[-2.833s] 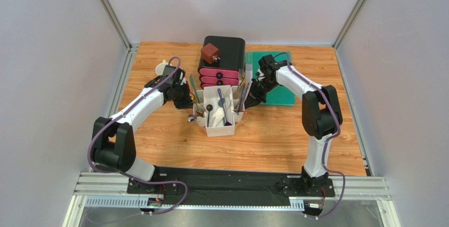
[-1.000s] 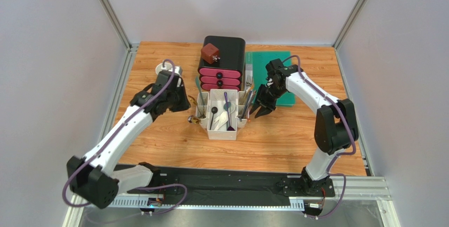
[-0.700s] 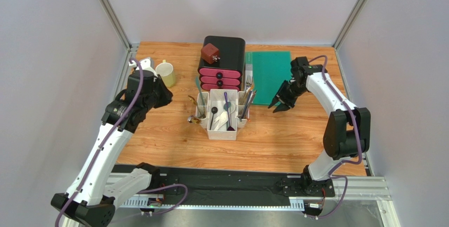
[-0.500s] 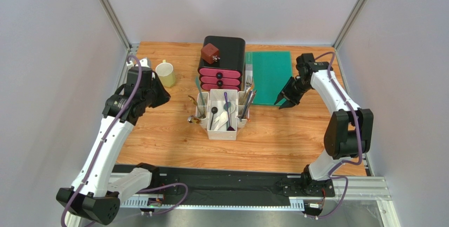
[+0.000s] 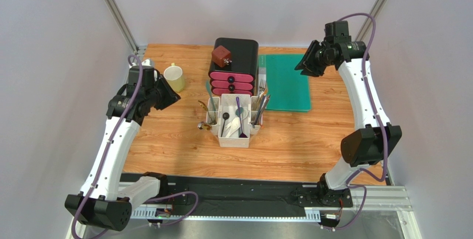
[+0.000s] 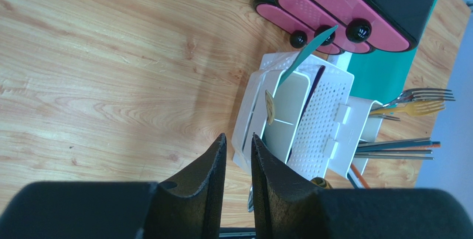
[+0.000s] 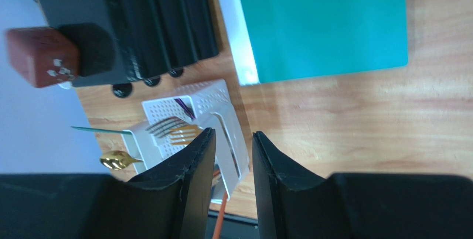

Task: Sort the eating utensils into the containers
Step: Reset both arms

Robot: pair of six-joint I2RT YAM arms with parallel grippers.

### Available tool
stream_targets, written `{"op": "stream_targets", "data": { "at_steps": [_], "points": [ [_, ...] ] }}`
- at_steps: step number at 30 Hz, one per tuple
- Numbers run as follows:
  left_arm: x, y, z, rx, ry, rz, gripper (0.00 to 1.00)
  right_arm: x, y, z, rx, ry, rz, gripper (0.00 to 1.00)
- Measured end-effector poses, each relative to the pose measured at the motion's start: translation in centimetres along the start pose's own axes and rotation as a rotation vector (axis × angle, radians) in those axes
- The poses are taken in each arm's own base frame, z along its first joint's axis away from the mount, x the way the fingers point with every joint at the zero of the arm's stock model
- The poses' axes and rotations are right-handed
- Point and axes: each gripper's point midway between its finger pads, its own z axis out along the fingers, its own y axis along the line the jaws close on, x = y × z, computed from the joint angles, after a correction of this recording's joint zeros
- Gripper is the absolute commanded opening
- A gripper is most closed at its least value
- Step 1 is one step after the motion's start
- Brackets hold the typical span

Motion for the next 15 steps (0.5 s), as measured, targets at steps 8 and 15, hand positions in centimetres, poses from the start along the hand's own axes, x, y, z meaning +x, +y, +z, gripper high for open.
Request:
{"op": "stream_targets", "data": {
  "at_steps": [8,15],
  "points": [
    [-0.2,-0.2,0.4,0.005,0.008,-0.029,0.29,-5.0,4.5,-3.0,-0.164,-0.217,-0.071,0.39],
    [-0.7,0.2,0.6,-0.006,-0.005,-0.059,0.26,-5.9,5.5,-3.6,-0.223,-0.245,-0.068,0.39]
  ]
}}
